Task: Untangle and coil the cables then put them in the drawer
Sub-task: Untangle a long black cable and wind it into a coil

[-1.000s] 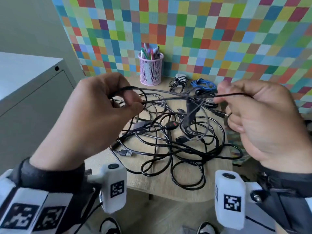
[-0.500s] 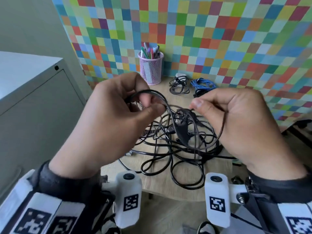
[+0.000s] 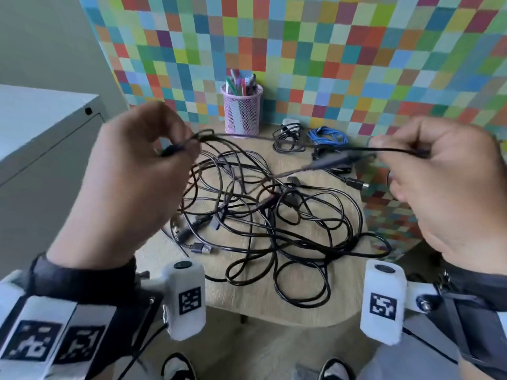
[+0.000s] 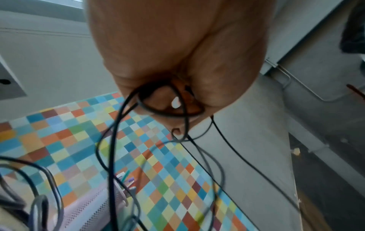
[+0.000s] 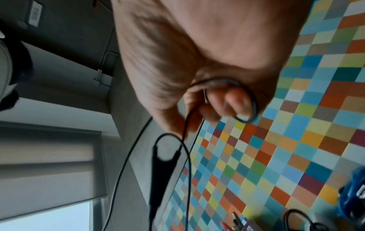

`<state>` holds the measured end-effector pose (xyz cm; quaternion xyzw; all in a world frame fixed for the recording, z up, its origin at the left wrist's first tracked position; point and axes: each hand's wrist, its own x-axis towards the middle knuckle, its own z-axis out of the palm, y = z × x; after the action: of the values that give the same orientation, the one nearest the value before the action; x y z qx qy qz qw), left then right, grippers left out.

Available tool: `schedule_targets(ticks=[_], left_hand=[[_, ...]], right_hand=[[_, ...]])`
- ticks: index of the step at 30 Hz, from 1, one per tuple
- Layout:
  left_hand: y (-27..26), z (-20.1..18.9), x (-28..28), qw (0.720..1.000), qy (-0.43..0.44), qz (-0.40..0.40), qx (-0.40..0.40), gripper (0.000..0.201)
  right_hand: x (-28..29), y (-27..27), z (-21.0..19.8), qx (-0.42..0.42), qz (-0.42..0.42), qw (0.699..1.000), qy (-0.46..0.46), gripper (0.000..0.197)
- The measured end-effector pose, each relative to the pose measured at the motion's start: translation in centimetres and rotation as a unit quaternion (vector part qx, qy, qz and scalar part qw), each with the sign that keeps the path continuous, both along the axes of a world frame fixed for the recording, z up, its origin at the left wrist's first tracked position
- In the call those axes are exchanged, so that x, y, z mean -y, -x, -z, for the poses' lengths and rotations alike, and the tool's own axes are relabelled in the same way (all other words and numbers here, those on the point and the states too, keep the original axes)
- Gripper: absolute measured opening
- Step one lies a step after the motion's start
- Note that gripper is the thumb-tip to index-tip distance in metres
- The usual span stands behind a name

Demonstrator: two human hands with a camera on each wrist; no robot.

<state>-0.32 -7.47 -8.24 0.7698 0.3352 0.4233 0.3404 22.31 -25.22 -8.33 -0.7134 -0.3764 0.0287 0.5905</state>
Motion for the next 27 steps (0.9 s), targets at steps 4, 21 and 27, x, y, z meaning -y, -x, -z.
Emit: schedule_targets(ticks=[4,21,27], left_hand=[[-0.2,-0.5,-0.1,0.973,0.123,0.057,0.186,0.033],[0.1,-0.6,-0.2,0.979,0.108,0.083,0.153,0.031],[0.9,-1.4,-1.1,0.976,0.111,0.036,0.185,0.035]], right_hand=[[0.5,-0.3,0.8,0.057,-0.040,0.994,0.089,0.026],[-0.1,1.4,-0.3,-0.236,-0.224,0.944,-0.048,0.024],[0.0,0.3,0.8,-0.013,-0.102,0.990,0.093,0.042]])
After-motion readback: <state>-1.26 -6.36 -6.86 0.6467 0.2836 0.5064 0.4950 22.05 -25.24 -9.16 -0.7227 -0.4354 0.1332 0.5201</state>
